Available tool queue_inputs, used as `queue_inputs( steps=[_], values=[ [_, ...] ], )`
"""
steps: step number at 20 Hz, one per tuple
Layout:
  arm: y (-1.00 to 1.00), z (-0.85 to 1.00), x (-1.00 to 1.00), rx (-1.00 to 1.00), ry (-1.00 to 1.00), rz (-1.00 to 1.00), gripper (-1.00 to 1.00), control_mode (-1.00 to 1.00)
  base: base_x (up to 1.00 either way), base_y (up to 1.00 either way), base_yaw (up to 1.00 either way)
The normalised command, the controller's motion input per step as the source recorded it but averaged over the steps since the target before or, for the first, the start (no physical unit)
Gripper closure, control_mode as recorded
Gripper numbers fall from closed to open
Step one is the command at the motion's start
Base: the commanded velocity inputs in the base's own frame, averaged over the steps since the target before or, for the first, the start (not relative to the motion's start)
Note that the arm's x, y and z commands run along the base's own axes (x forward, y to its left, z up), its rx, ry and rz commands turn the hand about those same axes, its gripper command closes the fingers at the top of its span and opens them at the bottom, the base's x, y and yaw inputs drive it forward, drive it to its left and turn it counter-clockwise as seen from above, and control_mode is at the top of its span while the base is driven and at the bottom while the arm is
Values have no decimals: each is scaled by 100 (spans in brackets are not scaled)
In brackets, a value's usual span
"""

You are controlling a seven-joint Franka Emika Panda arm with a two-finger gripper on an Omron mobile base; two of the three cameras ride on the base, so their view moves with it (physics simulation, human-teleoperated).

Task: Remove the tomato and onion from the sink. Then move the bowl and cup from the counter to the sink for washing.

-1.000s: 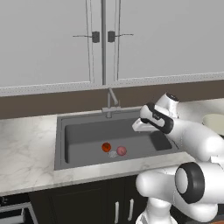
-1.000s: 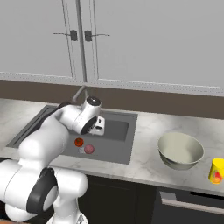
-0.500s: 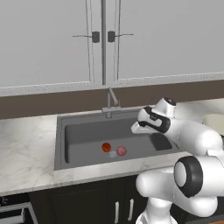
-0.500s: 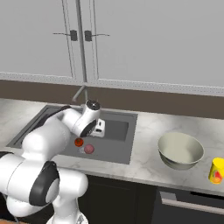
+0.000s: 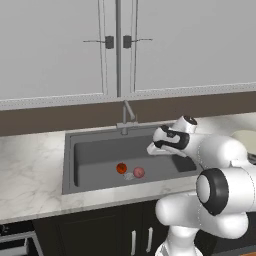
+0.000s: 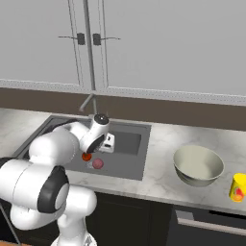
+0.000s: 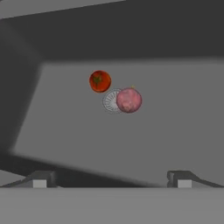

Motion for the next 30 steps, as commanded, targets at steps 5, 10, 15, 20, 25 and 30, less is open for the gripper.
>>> queue_inputs(
  steps=[5,10,15,20,25,30],
  values=[
    [8,-18,13,-2,-2,-4,-100,-100,0,0,0],
    [8,-18,12,-6,-5,-5,-100,-100,0,0,0],
    [8,-17,10,-4,-4,-4,-100,-100,0,0,0],
    [7,-18,11,-6,-5,-4,-100,-100,0,0,0],
    [7,-18,12,-5,-6,-4,-100,-100,0,0,0],
    [8,-15,13,-2,-2,-4,-100,-100,0,0,0]
  ],
)
